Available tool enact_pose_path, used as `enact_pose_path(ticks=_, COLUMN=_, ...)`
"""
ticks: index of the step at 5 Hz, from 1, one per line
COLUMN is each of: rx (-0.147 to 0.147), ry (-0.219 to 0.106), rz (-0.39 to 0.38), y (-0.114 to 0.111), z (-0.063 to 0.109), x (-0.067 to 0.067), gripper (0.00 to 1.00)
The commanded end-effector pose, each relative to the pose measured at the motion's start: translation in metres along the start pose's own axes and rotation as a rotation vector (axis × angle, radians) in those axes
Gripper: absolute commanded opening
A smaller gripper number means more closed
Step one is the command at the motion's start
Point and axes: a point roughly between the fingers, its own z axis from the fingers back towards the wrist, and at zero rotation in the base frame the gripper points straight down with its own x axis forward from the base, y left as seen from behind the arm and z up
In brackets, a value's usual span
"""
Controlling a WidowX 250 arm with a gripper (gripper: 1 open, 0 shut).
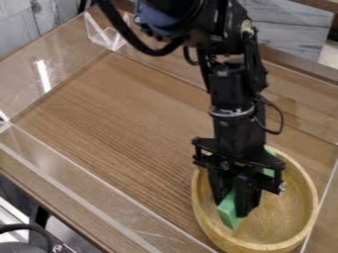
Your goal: Put the green block in the brown bowl
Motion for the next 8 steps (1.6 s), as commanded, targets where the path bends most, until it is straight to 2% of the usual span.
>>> enact_pose_path(ticks=1, rx=-0.007, ry=-0.042, rz=-0.028, y=-0.0056, z=0.0102, x=0.0105, gripper=0.0)
enact_pose_path(ticks=8, rx=-0.03, ry=-0.016, rz=-0.016, y=-0.004, z=0.0043, x=0.0148, gripper=0.0)
